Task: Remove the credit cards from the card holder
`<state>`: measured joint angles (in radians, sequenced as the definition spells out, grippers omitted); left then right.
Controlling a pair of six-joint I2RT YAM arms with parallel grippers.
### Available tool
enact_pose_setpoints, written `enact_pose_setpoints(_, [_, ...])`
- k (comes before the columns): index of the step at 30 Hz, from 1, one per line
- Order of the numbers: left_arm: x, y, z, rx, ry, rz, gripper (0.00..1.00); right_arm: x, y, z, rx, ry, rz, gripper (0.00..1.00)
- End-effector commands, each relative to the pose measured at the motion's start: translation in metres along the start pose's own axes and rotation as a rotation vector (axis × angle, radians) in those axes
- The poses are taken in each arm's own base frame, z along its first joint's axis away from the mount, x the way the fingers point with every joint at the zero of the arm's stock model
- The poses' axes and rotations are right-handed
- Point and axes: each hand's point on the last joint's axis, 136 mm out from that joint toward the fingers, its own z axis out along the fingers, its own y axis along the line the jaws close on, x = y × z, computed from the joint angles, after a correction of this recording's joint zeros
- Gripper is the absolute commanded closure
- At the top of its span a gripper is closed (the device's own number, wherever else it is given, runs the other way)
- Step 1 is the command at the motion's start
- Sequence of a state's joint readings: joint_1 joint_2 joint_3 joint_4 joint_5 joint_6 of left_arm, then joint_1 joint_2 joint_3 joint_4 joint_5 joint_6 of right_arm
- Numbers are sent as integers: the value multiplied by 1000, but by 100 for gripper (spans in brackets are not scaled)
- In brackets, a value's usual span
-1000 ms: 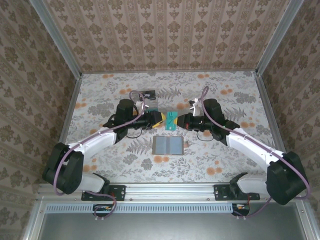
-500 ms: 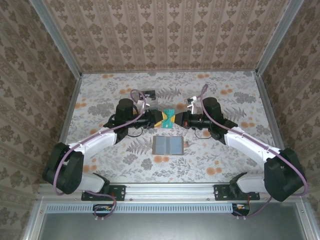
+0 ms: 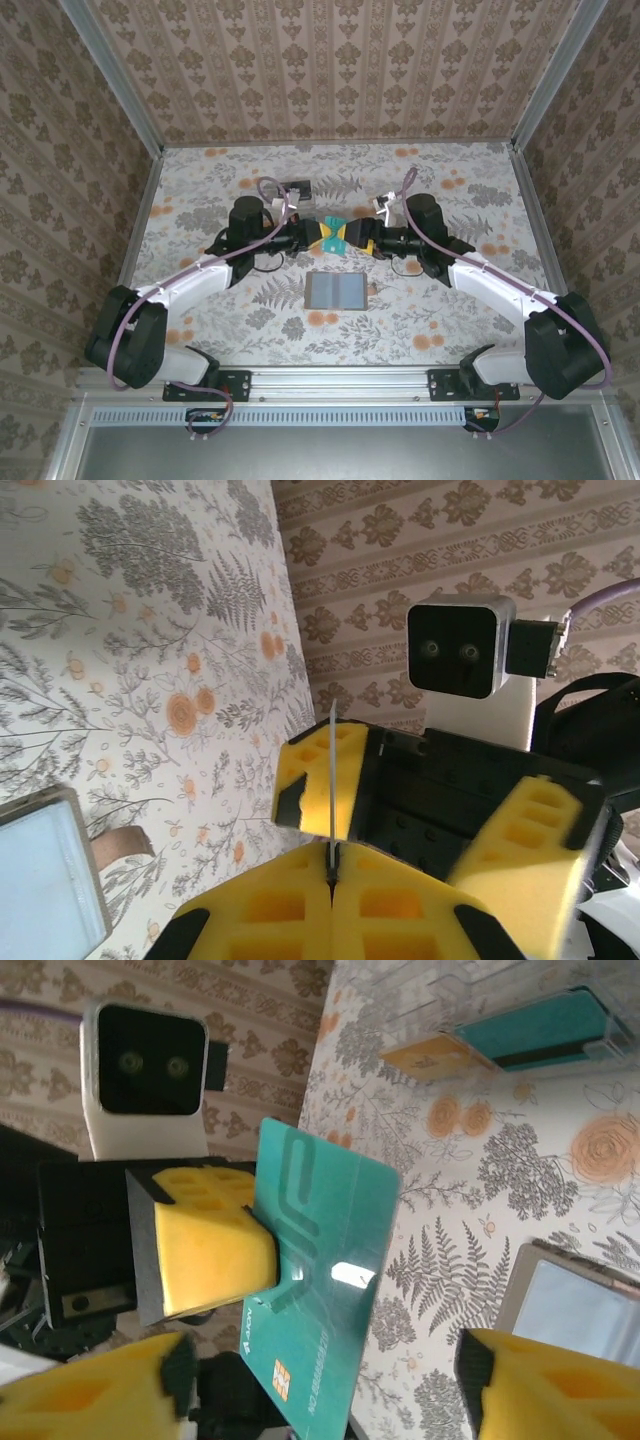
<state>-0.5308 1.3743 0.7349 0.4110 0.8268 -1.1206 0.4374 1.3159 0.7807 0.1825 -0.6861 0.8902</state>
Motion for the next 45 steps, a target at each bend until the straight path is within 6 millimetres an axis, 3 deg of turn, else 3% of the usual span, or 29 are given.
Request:
enact_pose_setpoints(1, [-4,-8,-12,-28,8,68,100,-1,-10,-8,42,-13,-11,3])
enact_pose_setpoints(7, [-9,14,-32,-292,66,268,100,-8,-15,-21,113,-34,-50,0])
enact_pose_setpoints(13, [-36,31,-56,-543,70,592,100,-17,-15,-30,160,-54,-89,0])
enact_pose_setpoints(17, [-52,37,-62,-625,110,894,100,-25,-18,-37,173,-76,-92,0])
enact_pose_setpoints(21, [-55,44,-58,-651,223,1189,100,-33,-21,-43,180,-100,-88,0])
enact_pose_setpoints(25, [-62,65,-54,-727,359,1395,100,-39,-25,-47,190,-119,-80,0])
enact_pose_setpoints(34, [-84,111,-26,-851,537,1610,100,-49,-36,-55,218,-153,-53,0])
enact_pose_setpoints(45, [-101,145,-5,-911,609,1640,100,-57,-48,-55,231,-160,-19,0])
